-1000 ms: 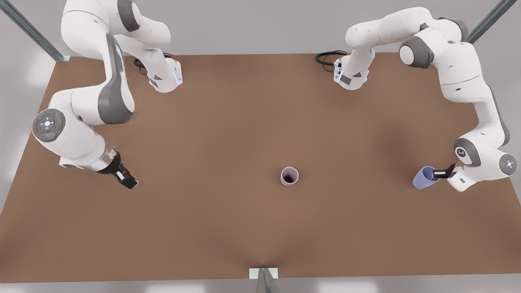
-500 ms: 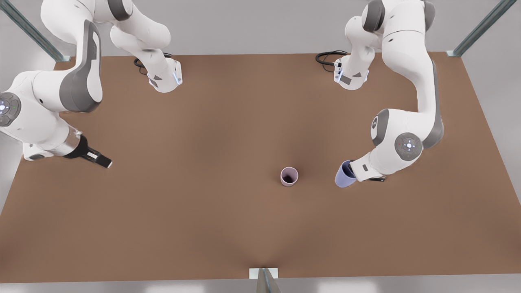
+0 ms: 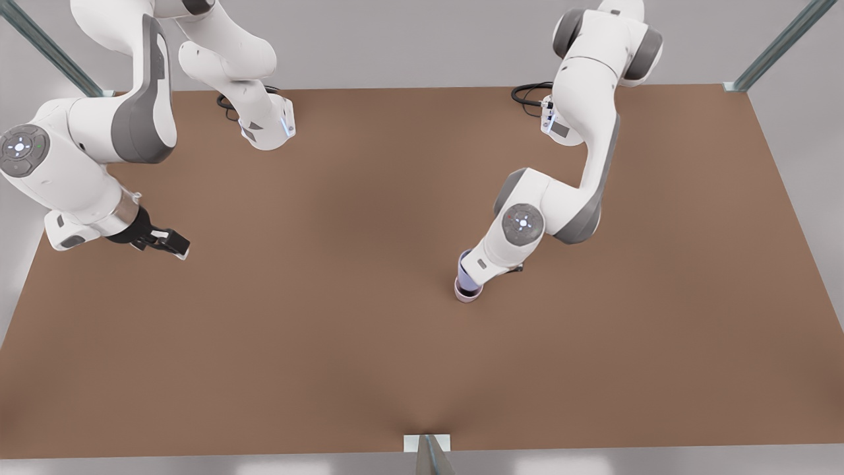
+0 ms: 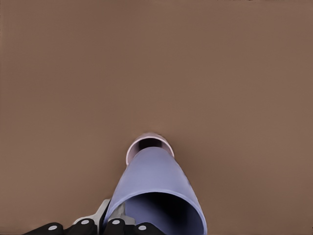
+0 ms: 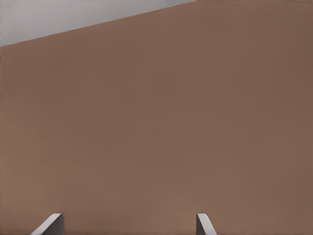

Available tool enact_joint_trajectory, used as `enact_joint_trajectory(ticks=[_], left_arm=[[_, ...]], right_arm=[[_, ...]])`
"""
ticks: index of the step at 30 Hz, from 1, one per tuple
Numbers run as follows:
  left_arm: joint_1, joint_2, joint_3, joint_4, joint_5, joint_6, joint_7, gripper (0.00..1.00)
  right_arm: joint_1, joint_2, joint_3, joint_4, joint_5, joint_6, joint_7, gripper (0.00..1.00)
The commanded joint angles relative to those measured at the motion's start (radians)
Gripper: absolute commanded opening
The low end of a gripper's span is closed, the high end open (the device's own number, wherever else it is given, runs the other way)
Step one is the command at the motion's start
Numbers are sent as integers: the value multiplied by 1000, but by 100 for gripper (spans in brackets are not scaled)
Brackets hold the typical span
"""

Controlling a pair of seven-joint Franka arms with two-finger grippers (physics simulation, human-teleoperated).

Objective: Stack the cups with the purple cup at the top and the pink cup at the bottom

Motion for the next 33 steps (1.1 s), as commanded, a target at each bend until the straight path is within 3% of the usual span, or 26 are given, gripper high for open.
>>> enact_joint_trajectory(ticks=[1,33], left_arm=[[0,9,0,0,-5,42,-469,21],[9,52,-22,-43,-2,21,-469,21]], right_arm=[[1,-1,0,2,2,13,-147,100],[6,22,35,41,6,12,-169,100]])
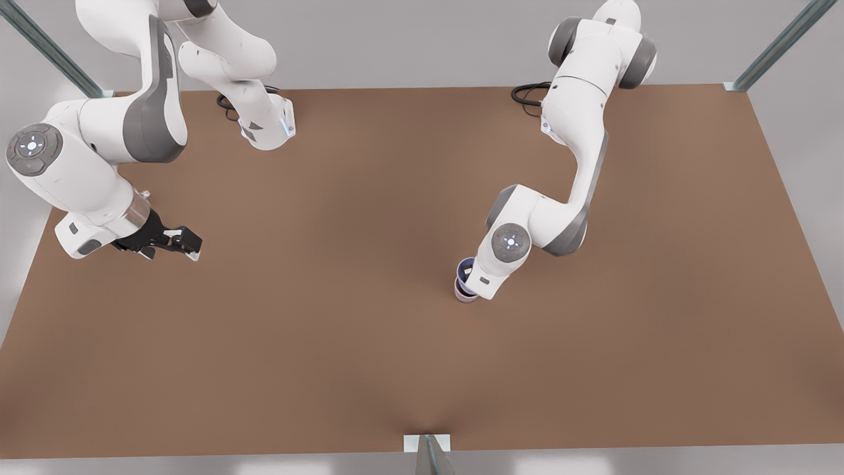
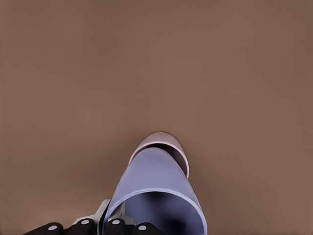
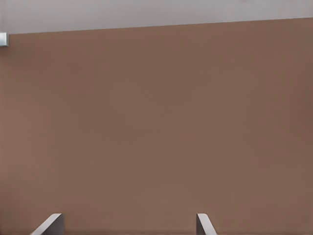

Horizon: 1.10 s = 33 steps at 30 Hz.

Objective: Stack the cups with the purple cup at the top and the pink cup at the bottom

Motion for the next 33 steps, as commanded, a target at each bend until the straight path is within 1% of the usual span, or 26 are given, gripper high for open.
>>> enact_joint_trajectory(ticks=[1,5,8,10,12,17,18,20,21,22,25,27,28,29,30,31,32,33], left_arm=[[1,0,0,0,-2,1,-73,21],[4,1,-3,0,-2,0,-71,21],[4,1,-3,-1,-2,0,-71,23],[4,8,-3,0,-2,1,-73,27],[4,8,-3,0,-4,0,-73,28],[4,8,-3,0,-4,0,-73,43],[4,6,-5,0,-4,0,-71,49],[6,3,-11,0,-4,-2,-71,68],[6,1,-11,0,-4,-2,-67,97],[6,0,-11,0,-4,-5,-63,100],[6,-8,-9,11,1,-43,-56,100],[12,-23,1,45,-2,-167,-11,100],[38,-74,9,97,4,-277,24,99],[69,-95,9,137,4,-339,58,99],[130,-140,11,168,6,-394,162,99],[172,-179,23,168,7,-410,281,99],[179,-215,96,168,38,-442,479,99],[179,-227,138,168,84,-486,674,99]], right_arm=[[0,0,0,1,2,0,-33,100],[0,0,0,1,2,3,-33,100],[0,0,0,1,2,3,-34,100],[0,0,0,1,2,2,-34,100],[0,0,0,1,2,0,-33,100],[0,4,-1,1,2,-3,-33,100],[0,3,-1,1,2,-3,-33,100],[1,4,0,11,2,-3,-33,100],[1,4,0,11,2,-3,-33,100],[1,11,0,14,2,3,-33,100],[0,12,0,19,0,-6,-34,100],[0,14,-1,20,2,-5,-34,100],[0,12,0,20,2,-5,-33,100],[0,14,0,20,2,-5,-33,100],[0,14,0,20,2,-5,-33,100],[0,14,0,20,2,-3,-33,100],[0,12,0,20,2,-5,-33,100],[-2,12,0,20,2,-5,-33,100]])
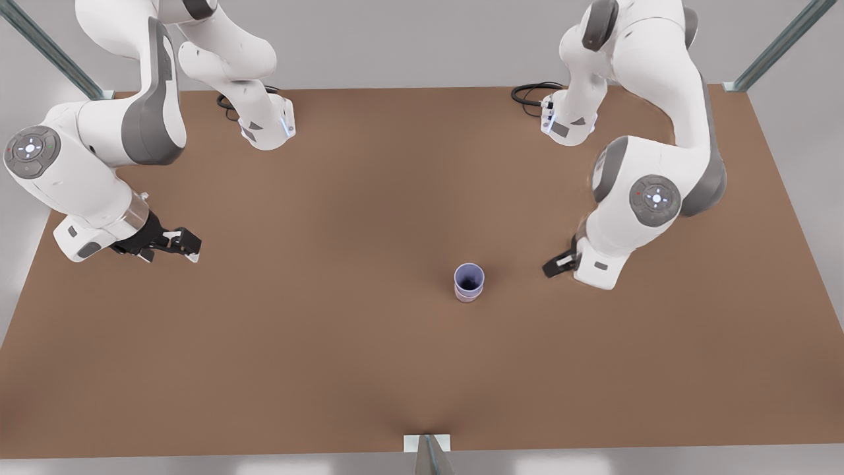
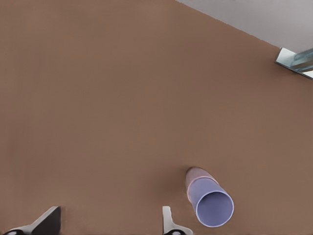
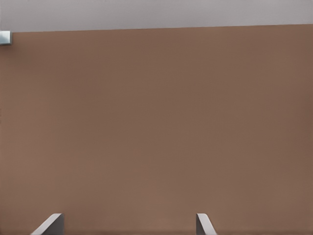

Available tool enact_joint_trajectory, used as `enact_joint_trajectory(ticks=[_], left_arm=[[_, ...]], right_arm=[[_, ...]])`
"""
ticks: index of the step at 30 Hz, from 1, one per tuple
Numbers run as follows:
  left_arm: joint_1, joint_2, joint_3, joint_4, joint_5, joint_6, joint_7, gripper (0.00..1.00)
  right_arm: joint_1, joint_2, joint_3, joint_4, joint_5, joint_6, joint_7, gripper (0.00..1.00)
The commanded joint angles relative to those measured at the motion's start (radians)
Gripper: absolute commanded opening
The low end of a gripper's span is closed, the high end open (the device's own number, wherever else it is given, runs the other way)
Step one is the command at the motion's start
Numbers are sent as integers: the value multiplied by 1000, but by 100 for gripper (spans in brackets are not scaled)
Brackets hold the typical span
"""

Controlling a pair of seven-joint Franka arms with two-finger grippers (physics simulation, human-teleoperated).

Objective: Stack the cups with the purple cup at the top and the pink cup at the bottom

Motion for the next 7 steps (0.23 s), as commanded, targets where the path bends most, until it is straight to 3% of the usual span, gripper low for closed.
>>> enact_joint_trajectory(ticks=[1,2,4,7], left_arm=[[16,-60,28,-9,78,-206,672,100],[51,-152,-19,-115,110,-168,678,100],[165,-221,-116,-181,101,-135,689,100],[165,-208,-117,-178,101,-134,673,100]], right_arm=[[0,-1,1,1,1,-1,-7,100],[0,-2,1,1,1,-1,-7,100],[-1,-2,-1,1,1,-1,-7,100],[0,-2,-1,1,1,-3,-7,100]])
